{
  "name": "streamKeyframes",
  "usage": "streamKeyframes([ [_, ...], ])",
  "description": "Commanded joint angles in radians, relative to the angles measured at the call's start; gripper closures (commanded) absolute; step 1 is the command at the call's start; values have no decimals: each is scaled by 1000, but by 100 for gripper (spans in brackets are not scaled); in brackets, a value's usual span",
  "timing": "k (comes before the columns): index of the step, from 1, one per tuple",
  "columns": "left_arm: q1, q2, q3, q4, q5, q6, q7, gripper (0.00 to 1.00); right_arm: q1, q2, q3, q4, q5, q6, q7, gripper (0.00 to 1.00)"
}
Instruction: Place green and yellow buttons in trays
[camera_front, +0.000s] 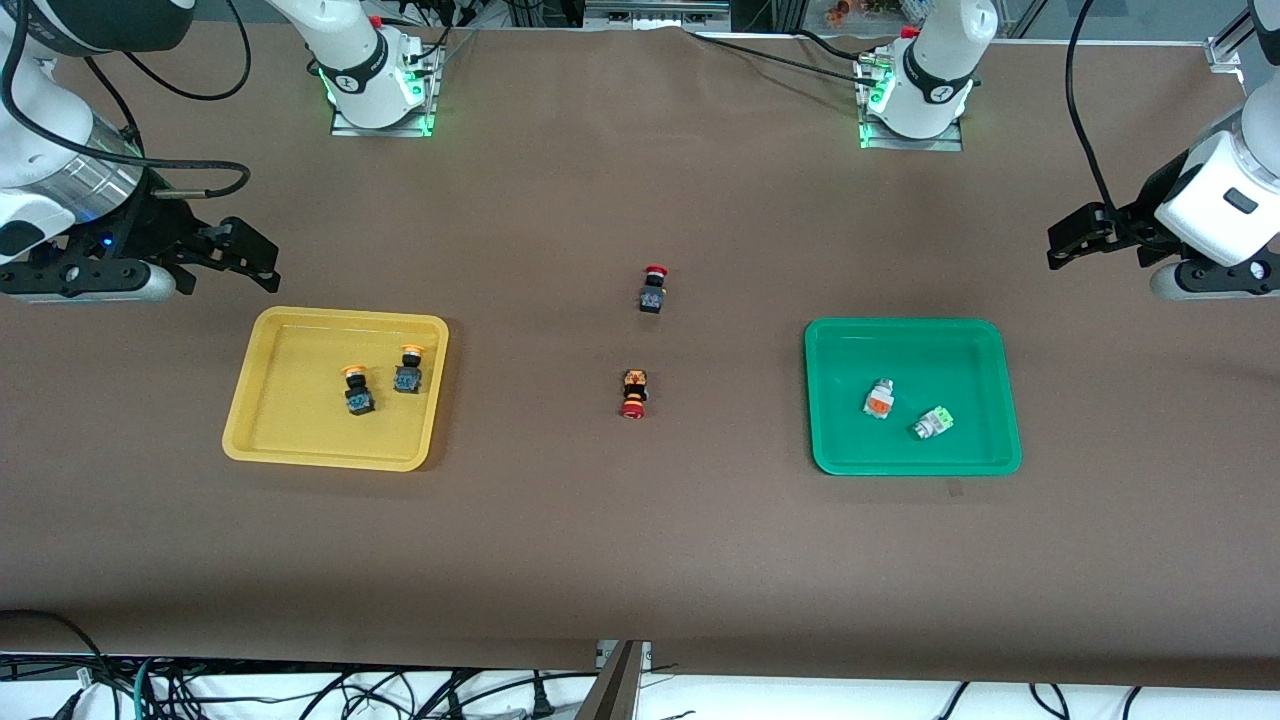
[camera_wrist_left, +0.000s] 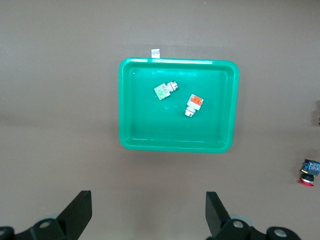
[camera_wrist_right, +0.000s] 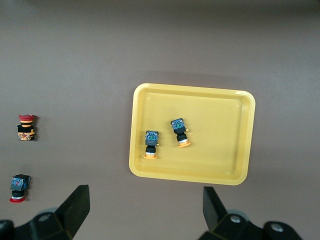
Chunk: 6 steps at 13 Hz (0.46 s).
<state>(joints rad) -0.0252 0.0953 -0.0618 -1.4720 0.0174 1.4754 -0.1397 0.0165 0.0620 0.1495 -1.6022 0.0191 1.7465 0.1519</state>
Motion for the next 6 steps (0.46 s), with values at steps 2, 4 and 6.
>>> streamKeyframes([
  [2, -9, -23, 14, -22, -16, 3, 25, 0, -3, 10, 7, 25, -15, -18, -3, 1],
  [4, -9, -26, 14, -25, -16, -4, 26, 0, -3, 10, 7, 25, -15, -18, -3, 0],
  [6, -9, -22, 14, -22, -14, -3, 32, 0, -3, 10, 8, 25, -15, -19, -3, 0],
])
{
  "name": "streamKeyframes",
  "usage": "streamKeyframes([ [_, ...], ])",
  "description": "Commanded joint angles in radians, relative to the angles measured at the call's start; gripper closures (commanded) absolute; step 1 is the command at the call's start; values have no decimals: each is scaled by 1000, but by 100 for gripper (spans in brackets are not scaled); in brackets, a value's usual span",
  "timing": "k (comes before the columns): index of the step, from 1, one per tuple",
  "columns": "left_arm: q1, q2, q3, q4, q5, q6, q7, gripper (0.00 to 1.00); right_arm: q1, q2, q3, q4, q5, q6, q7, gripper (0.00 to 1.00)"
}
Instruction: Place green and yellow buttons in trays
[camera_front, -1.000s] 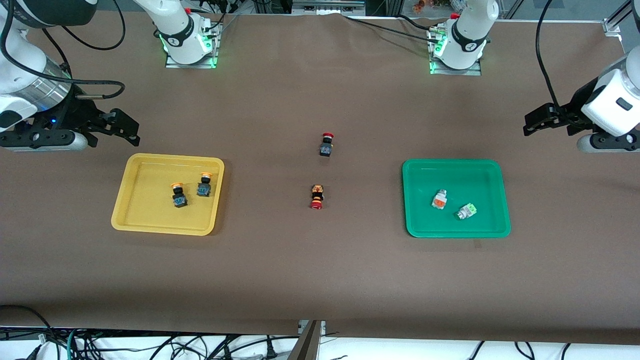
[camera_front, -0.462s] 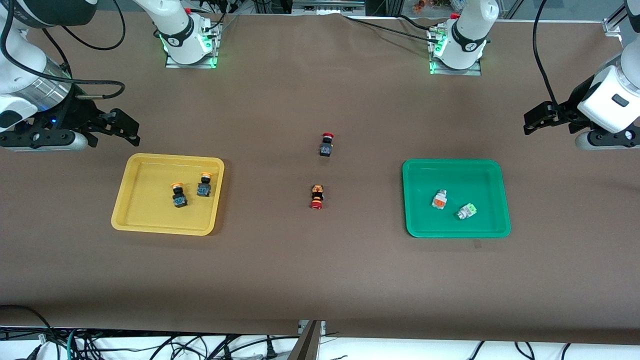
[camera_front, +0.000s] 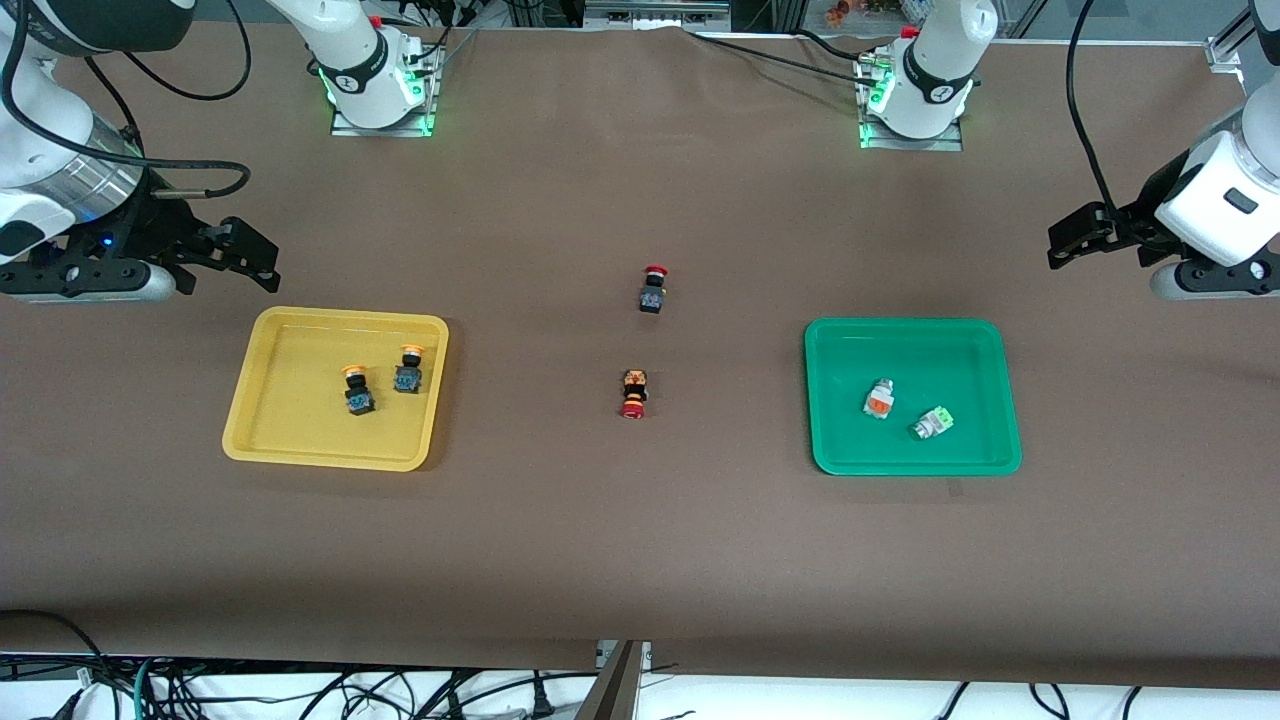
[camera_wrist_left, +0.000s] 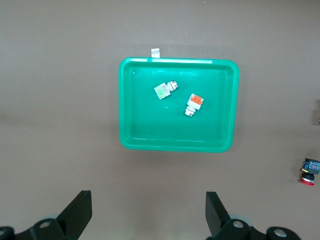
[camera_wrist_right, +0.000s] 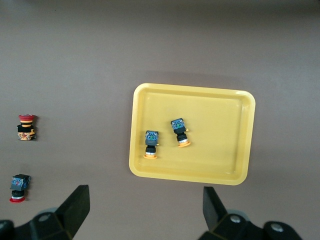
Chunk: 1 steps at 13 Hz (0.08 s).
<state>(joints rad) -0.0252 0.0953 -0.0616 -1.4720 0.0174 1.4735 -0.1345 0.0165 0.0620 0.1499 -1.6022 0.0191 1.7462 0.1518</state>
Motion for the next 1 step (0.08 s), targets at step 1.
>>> streamKeyframes([
  [1, -12, -13, 14, -21, -14, -4, 50, 0, -3, 10, 7, 25, -15, -17, -3, 0],
])
